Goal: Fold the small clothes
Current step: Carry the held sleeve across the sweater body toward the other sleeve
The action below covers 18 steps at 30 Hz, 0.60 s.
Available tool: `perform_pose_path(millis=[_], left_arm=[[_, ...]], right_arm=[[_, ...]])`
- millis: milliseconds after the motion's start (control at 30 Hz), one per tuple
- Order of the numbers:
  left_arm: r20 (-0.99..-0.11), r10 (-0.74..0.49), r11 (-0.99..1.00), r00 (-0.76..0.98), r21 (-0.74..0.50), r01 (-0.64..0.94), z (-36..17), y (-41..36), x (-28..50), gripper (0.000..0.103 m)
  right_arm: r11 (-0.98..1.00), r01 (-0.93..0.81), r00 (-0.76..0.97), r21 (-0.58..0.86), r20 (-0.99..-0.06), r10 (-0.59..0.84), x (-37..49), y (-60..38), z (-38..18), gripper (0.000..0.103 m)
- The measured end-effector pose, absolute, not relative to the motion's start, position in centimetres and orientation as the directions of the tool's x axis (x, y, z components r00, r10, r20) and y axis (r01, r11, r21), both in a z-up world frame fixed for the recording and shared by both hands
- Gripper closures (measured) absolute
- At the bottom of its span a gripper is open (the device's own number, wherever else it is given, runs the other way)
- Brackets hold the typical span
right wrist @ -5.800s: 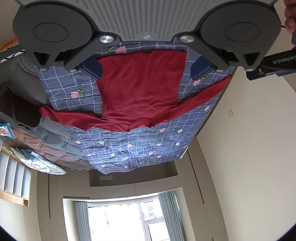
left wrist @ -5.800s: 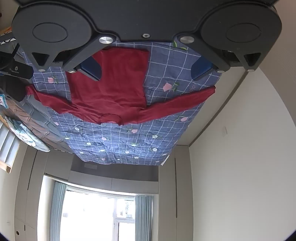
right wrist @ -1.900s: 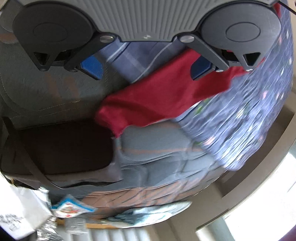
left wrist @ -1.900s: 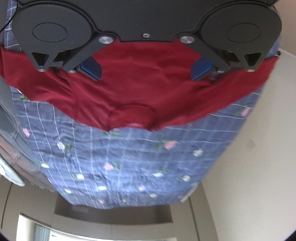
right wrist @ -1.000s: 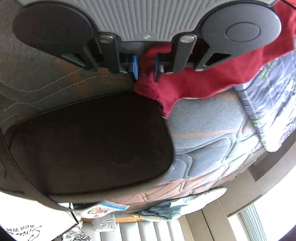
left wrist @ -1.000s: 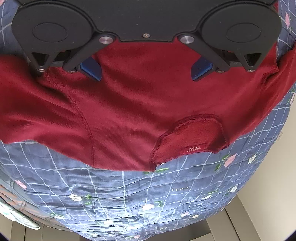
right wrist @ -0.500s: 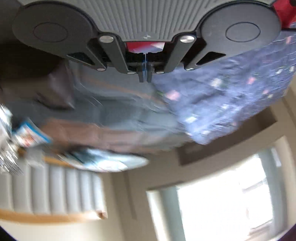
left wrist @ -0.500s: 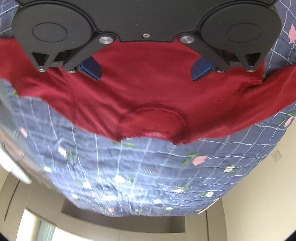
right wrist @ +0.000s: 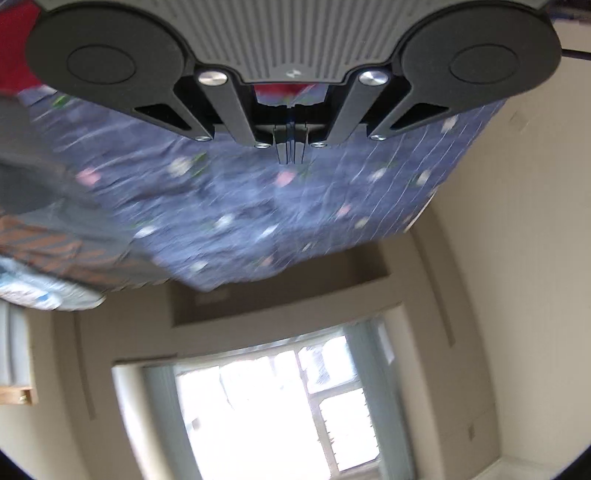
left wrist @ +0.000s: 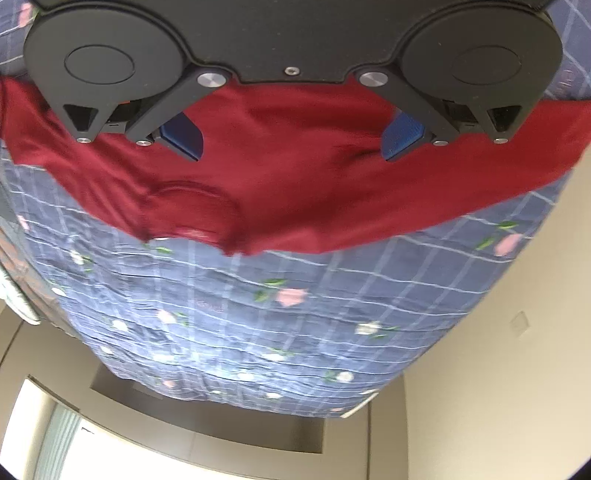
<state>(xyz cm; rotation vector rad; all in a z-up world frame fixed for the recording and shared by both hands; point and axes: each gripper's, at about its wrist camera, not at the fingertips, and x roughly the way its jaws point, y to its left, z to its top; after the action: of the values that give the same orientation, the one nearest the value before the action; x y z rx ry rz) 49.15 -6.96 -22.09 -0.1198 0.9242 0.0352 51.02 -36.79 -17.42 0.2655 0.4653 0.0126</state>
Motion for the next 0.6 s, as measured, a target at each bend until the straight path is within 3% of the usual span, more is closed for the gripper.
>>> perform_pose_path(millis=[100, 167, 200, 300, 433, 600], left_arm=[[-0.803, -0.005, 0.992, 0.596, -0.081, -0.101, -22.1, -4.6, 48.5, 0.001], [-0.805, -0.012, 0.990, 0.593, -0.092, -0.105, -22.3, -3.5, 48.1, 0.001], [-0.806, -0.016, 0.990, 0.591, -0.095, -0.104, -22.5, -3.2, 48.0, 0.001], [-0.818, -0.018, 0.992, 0.575, -0.088, -0.094, -23.5, -3.6, 47.7, 0.001], [-0.831, -0.044, 0.994, 0.554, -0.094, -0.062, -24.7, -5.7, 47.8, 0.001], [-0.845, -0.081, 0.996, 0.528, -0.090, 0.009, -26.0, -11.0, 48.5, 0.001]], right_arm=[[0.954, 0.095, 0.863, 0.283, -0.501, 0.062, 50.7, -36.0, -20.2, 0.093], [0.941, 0.158, 0.842, 0.298, -0.539, 0.029, 50.3, -36.7, -21.9, 0.076], [0.934, 0.189, 0.833, 0.303, -0.554, 0.011, 49.8, -37.2, -22.9, 0.060], [0.906, 0.300, 0.799, 0.299, -0.598, -0.067, 47.6, -40.2, -25.2, 0.052], [0.862, 0.433, 0.751, 0.265, -0.634, -0.182, 43.5, -45.8, -26.9, 0.030], [0.770, 0.594, 0.674, 0.233, -0.666, -0.319, 40.1, -54.2, -28.2, 0.018]])
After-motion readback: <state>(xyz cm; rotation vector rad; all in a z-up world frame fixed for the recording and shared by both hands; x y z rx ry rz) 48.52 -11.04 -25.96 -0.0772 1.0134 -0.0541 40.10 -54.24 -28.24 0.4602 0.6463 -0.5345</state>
